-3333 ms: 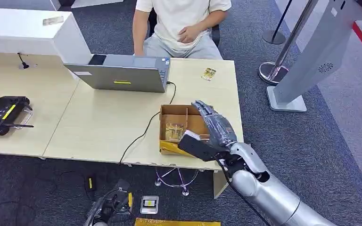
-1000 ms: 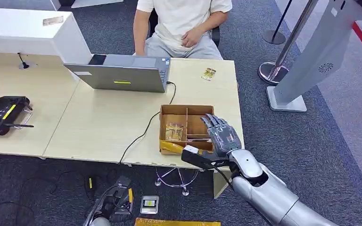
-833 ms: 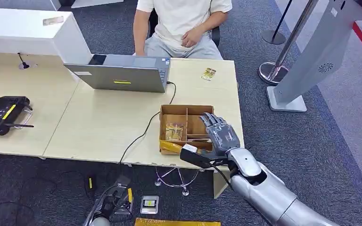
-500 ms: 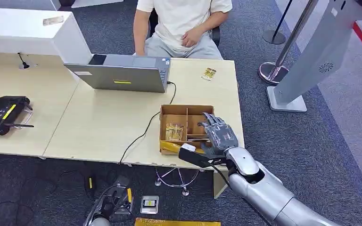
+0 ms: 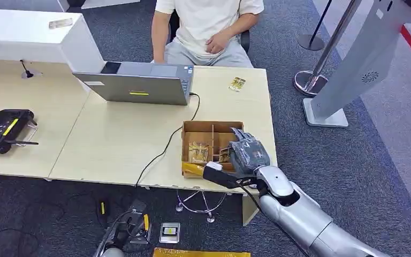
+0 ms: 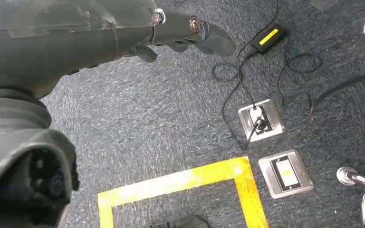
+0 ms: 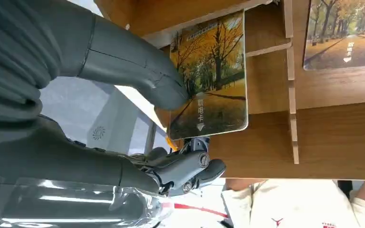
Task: Pass the card to the sensor for recognition and then transmit it.
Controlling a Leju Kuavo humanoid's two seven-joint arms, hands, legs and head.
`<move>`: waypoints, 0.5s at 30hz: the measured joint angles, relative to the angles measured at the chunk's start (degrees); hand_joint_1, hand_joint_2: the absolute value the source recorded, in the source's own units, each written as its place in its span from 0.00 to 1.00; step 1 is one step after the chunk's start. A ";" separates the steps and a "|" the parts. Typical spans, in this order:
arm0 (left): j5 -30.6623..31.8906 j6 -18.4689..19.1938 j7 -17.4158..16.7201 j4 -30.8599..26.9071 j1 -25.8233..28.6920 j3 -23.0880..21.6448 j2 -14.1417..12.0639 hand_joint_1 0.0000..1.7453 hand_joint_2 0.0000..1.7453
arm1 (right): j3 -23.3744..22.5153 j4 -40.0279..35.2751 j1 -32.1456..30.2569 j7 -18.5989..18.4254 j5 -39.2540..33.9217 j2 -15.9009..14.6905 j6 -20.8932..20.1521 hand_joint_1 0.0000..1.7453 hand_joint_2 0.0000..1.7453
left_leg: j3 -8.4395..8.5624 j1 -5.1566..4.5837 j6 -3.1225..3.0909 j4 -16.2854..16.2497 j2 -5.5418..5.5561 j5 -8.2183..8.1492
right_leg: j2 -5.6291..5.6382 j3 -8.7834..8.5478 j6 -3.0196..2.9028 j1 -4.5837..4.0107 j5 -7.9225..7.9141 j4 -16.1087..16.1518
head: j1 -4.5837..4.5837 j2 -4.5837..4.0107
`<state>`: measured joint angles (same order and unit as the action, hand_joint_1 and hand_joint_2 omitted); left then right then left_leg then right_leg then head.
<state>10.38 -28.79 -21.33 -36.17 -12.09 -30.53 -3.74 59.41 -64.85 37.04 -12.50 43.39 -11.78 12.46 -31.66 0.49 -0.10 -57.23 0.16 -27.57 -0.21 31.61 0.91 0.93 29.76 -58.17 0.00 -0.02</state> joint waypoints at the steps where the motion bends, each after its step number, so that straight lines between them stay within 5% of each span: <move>1: 0.09 -0.04 -0.11 0.00 0.06 0.00 -0.02 0.00 0.00 | -0.02 0.11 0.00 0.00 0.00 0.00 0.07 0.96 1.00 | 0.00 0.00 0.00 0.00 0.00 0.00 | 0.00 0.00 0.00 0.00 0.00 0.00 | 0.00 0.00; 15: 1.66 0.02 -0.57 -0.04 0.13 -0.02 -0.13 0.00 0.00 | -0.04 0.72 -0.03 -0.72 0.59 -0.02 2.54 1.00 1.00 | 0.02 0.00 0.00 -0.01 0.00 0.00 | 0.02 0.02 0.00 0.00 0.00 0.00 | 0.00 0.00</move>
<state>12.04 -28.76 -21.90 -36.22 -11.96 -30.56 -3.87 59.36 -64.13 37.01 -13.22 43.98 -11.80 15.00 -31.64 0.49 -0.10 -57.24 0.16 -27.57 -0.19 31.63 0.91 0.93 29.76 -58.17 0.00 -0.02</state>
